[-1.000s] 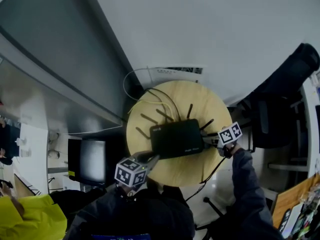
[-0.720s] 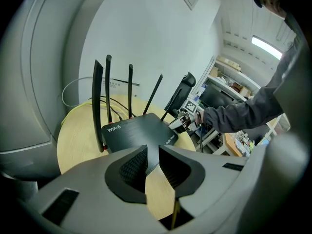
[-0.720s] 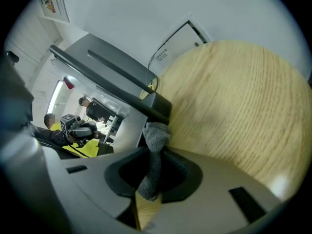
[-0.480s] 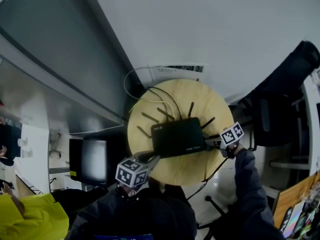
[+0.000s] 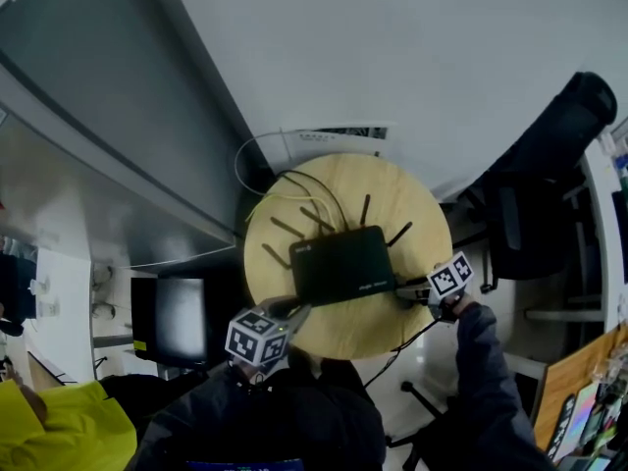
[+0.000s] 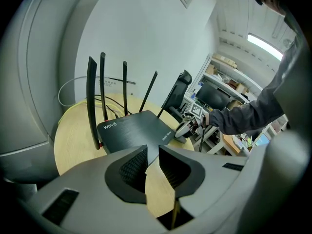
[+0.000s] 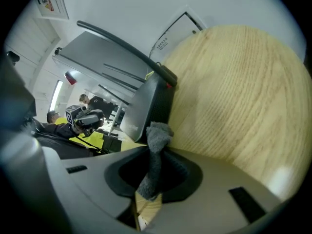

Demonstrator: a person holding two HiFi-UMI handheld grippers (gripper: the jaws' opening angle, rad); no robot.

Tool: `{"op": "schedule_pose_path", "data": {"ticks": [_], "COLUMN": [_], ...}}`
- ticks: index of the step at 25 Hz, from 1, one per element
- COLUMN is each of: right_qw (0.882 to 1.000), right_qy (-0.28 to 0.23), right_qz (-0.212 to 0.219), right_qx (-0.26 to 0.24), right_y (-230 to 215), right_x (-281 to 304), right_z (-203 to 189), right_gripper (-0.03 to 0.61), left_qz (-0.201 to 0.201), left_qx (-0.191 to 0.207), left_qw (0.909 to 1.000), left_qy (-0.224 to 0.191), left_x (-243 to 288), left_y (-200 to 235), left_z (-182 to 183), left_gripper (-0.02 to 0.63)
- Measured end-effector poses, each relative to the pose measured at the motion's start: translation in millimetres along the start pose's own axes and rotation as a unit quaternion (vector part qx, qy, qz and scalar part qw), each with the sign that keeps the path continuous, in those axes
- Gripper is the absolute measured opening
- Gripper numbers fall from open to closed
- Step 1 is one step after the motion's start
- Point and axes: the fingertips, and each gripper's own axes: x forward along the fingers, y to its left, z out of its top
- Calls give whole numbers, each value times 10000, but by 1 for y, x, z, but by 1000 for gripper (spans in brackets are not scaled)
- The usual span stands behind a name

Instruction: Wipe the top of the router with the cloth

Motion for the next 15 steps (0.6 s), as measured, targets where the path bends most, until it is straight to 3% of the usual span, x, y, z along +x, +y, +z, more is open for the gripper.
{"op": "schedule_pose_path", "data": {"ticks": [6,10,13,15], "right_qw": [9997,9991,9934,9826], "right_qy": [-176,-331,-894,-1466], "right_qz": [26,-242,-477,-604], "right_qx": [162,140,536,963], "right_y": [11,12,12,17], "right_x": [4,8,9,12], "right_z": [-18,-22,-18,-18], "right_gripper": [80,80,80,80], "left_qz": [-55,-72,-48,-15], "left_qx": [39,6,-13,-59], "left_qw": [10000,10000,10000,9999], "left_qy": [15,-18,-74,-125], "left_x": [-3,-8,-13,-19], "left_y": [-4,-5,-3,-1], "left_z": [-7,-11,-12,-15], "left_gripper": [60,60,60,60]}}
